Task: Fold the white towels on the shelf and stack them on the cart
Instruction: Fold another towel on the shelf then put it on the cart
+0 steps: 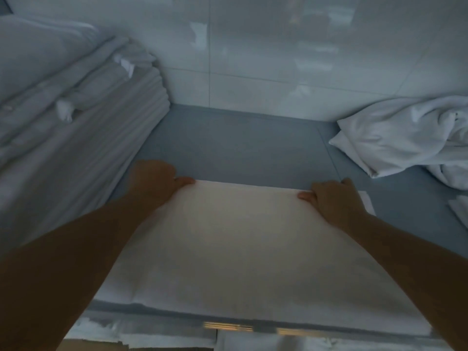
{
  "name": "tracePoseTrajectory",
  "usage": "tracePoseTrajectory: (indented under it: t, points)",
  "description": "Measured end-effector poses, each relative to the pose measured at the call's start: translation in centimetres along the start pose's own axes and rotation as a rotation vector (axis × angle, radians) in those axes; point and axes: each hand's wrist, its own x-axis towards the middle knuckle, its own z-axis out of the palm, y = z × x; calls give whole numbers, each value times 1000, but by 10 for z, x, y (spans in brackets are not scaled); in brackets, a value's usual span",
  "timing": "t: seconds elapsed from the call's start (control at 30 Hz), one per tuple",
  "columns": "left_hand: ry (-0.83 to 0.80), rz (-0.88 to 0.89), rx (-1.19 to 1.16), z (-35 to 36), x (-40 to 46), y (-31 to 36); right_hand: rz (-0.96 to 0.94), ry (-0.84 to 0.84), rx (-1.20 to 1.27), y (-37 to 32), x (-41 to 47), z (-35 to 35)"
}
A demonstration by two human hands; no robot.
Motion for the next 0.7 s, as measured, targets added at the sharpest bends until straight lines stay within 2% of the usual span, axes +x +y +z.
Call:
tracePoseTrajectory:
  t: [0.07, 0.13, 0.23, 0.33, 0.43, 0.6, 0.7]
  points:
    - [48, -58, 66, -5, -2, 5, 32, 36, -29, -5, -2, -1]
    - [154, -104, -18, -14, -9, 16, 85, 99, 13, -14, -6, -7]
    - [204, 0, -183, -29, -34, 57, 54, 214, 240, -48, -17, -22]
    - [107, 133, -428, -34, -73, 113, -77, 294, 572, -101, -35, -31]
    - [-55, 141, -426, -24, -92, 139, -109, 152, 726, -133, -43, -25]
    - [-104, 122, -345, -10, -88, 139, -129, 103, 572, -131, -41, -12]
    - [-117, 119, -297, -6, -87, 134, -77, 49, 450, -125, -46, -10]
